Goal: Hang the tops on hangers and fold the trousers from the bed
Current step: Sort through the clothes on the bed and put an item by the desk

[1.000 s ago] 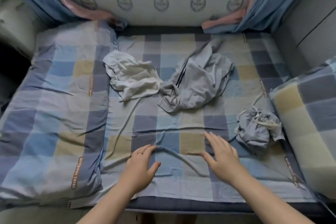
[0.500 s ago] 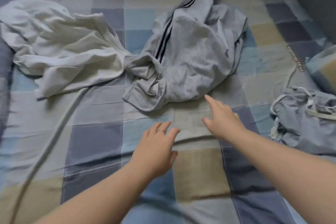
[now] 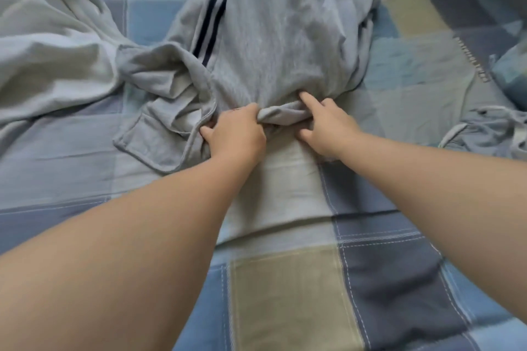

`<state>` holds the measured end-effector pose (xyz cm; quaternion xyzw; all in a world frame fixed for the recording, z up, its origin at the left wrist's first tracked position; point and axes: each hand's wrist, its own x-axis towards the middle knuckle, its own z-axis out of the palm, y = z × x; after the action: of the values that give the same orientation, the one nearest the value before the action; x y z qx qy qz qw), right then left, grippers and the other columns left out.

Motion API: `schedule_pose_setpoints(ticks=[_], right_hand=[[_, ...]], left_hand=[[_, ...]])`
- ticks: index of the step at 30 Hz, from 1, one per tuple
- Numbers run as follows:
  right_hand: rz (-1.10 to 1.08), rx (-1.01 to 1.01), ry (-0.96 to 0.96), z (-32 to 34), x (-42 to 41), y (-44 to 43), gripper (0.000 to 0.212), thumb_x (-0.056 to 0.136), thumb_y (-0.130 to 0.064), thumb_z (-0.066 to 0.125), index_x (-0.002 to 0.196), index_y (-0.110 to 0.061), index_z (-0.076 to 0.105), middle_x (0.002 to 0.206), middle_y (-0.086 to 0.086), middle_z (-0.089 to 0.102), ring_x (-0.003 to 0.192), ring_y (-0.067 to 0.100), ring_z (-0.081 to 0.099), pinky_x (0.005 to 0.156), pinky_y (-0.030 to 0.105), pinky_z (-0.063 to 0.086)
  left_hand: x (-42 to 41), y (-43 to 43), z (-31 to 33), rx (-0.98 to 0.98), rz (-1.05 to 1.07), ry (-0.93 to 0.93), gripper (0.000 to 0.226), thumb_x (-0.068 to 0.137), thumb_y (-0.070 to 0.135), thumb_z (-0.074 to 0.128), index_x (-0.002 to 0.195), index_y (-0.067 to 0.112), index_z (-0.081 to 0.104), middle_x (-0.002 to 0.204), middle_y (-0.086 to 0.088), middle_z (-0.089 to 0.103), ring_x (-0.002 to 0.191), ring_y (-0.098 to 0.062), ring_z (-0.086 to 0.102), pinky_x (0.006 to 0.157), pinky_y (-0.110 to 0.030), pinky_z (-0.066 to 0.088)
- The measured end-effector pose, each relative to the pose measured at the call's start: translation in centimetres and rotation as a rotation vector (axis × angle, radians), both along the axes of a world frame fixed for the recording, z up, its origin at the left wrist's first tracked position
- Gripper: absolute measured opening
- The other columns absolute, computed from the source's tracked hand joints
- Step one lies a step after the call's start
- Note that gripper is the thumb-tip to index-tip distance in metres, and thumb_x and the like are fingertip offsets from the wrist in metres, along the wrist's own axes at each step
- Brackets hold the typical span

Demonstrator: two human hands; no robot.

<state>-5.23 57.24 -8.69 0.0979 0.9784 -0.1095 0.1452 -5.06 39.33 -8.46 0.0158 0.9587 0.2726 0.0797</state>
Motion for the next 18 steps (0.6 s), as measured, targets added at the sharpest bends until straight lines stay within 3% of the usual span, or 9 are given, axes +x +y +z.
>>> schedule_pose_setpoints(ticks=[2, 7, 8, 10, 12, 14, 16, 18], right_hand=[[-0.053, 0.015, -0.004, 1.5, 0.6, -0.4, 0.08, 0.091, -0.039, 0.065, 0.155, -0.041, 0.016, 0.149, 0.012, 0.031, 0.133, 0.039, 0.04, 0.107, 0.047, 0.041], [-0.002, 0.179, 0.089, 5.0, 4.6, -3.2, 0.075, 0.086, -0.038, 0.071, 0.149, -0.041, 0.029, 0.161, 0.008, 0.011, 0.146, 0.035, 0.014, 0.113, 0.053, 0.029], [0.031, 0.179, 0.085, 5.5, 5.5, -4.1, 0.072, 0.086, -0.039, 0.071, 0.147, -0.039, 0.032, 0.162, 0.009, 0.01, 0.148, 0.035, 0.012, 0.114, 0.053, 0.026], [0.096, 0.189, 0.076, 6.7, 7.3, -6.1, 0.071, 0.083, -0.039, 0.074, 0.144, -0.032, 0.037, 0.162, 0.011, 0.012, 0.149, 0.035, 0.011, 0.116, 0.052, 0.022], [0.172, 0.188, 0.083, 8.0, 9.1, -8.5, 0.072, 0.078, -0.033, 0.076, 0.141, -0.027, 0.041, 0.159, 0.013, 0.021, 0.148, 0.035, 0.016, 0.116, 0.052, 0.023], [0.269, 0.173, 0.049, 9.2, 10.8, -11.2, 0.058, 0.081, -0.024, 0.068, 0.136, -0.026, 0.049, 0.147, 0.012, 0.039, 0.141, 0.034, 0.031, 0.112, 0.051, 0.028], [0.324, 0.109, -0.034, 10.4, 12.3, -14.2, 0.038, 0.088, -0.019, 0.056, 0.126, -0.024, 0.056, 0.127, 0.013, 0.058, 0.121, 0.036, 0.053, 0.097, 0.047, 0.041], [0.307, 0.005, -0.083, 11.7, 13.8, -16.9, 0.027, 0.09, -0.018, 0.05, 0.116, -0.023, 0.059, 0.115, 0.017, 0.066, 0.103, 0.041, 0.062, 0.076, 0.041, 0.042]], left_hand=[[0.4, -1.6, 1.8, 0.1, -0.008, -0.126, 0.016, 0.095, 0.02, 0.042, 0.093, 0.024, 0.057, 0.096, 0.0, 0.062, 0.106, -0.031, 0.056, 0.101, -0.05, 0.038], [4.6, -9.3, 6.1, 0.502, 0.121, -0.387, 0.025, 0.098, 0.013, 0.05, 0.102, 0.014, 0.075, 0.102, -0.01, 0.075, 0.099, -0.025, 0.066, 0.088, -0.04, 0.055], [6.0, -11.0, 6.8, 0.547, 0.165, -0.434, 0.024, 0.099, 0.013, 0.052, 0.095, 0.014, 0.075, 0.091, -0.006, 0.076, 0.086, -0.018, 0.068, 0.072, -0.031, 0.058], [8.9, -14.6, 8.1, 0.539, 0.239, -0.539, 0.025, 0.099, 0.016, 0.054, 0.082, 0.017, 0.072, 0.057, 0.009, 0.067, 0.049, -0.002, 0.059, 0.039, -0.015, 0.041], [11.9, -18.5, 9.4, 0.502, 0.304, -0.649, 0.023, 0.098, 0.024, 0.058, 0.082, 0.017, 0.073, 0.048, 0.012, 0.062, 0.035, 0.001, 0.052, 0.032, -0.013, 0.032], [14.5, -22.6, 10.7, 0.449, 0.35, -0.742, 0.023, 0.095, 0.036, 0.061, 0.088, 0.02, 0.076, 0.055, 0.006, 0.068, 0.041, -0.008, 0.057, 0.036, -0.017, 0.034], [16.4, -26.2, 11.9, 0.389, 0.396, -0.742, 0.025, 0.092, 0.042, 0.063, 0.086, 0.021, 0.076, 0.059, 0.005, 0.069, 0.051, -0.015, 0.06, 0.039, -0.02, 0.036], [18.2, -29.1, 12.9, 0.313, 0.438, -0.602, 0.027, 0.095, 0.036, 0.06, 0.077, 0.019, 0.07, 0.059, 0.005, 0.067, 0.064, -0.02, 0.062, 0.044, -0.023, 0.043]])
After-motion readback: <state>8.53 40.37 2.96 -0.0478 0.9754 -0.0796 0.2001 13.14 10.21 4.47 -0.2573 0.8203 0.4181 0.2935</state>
